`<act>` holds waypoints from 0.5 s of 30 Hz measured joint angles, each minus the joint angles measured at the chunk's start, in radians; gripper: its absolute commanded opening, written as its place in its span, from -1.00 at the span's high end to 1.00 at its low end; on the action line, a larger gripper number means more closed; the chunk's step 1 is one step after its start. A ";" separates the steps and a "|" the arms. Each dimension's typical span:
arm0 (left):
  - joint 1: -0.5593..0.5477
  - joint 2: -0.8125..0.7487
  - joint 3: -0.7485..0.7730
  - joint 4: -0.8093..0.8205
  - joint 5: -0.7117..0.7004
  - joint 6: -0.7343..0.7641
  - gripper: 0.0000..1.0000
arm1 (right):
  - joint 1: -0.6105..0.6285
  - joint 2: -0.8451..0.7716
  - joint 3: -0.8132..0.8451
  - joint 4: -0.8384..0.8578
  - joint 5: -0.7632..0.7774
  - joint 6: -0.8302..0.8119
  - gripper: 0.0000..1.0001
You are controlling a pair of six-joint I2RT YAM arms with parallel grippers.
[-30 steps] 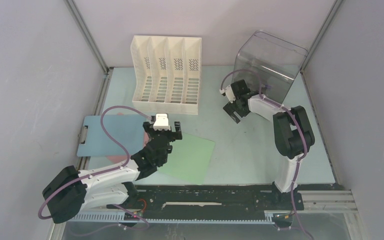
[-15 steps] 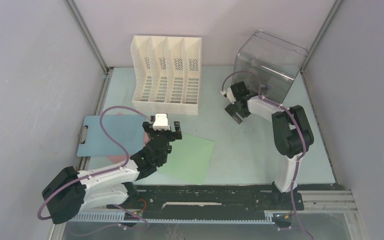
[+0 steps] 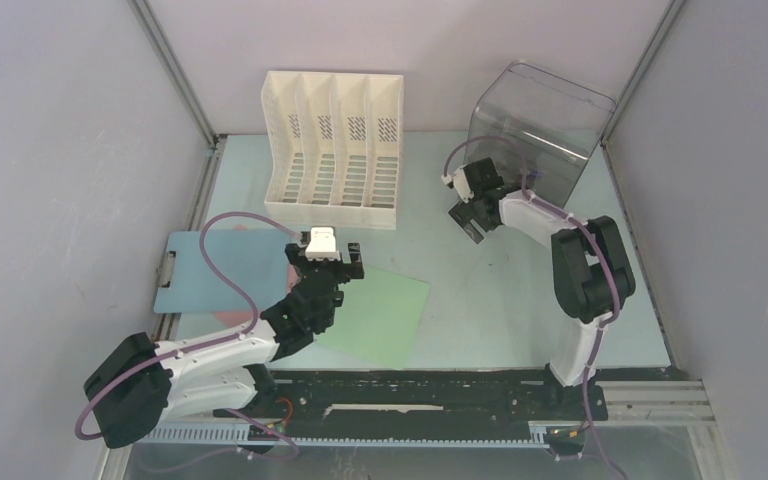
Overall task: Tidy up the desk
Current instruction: Close the drawer in the storage box.
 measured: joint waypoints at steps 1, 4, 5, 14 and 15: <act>0.000 0.000 0.000 0.000 0.000 0.000 -1.00 | 0.003 -0.015 0.000 0.002 -0.004 0.000 -0.99; 0.000 0.000 0.000 0.000 0.000 0.000 -1.00 | 0.011 -0.056 0.000 0.007 -0.019 0.002 -0.99; 0.000 0.000 0.000 0.000 0.000 0.000 -1.00 | 0.015 -0.074 0.000 0.007 -0.027 0.002 -0.99; 0.000 0.000 0.000 0.000 0.000 0.000 -1.00 | 0.064 -0.253 0.000 -0.016 -0.138 -0.002 -0.99; 0.000 0.000 0.000 0.000 0.000 0.000 -1.00 | 0.072 -0.286 0.000 -0.024 -0.155 -0.003 -0.99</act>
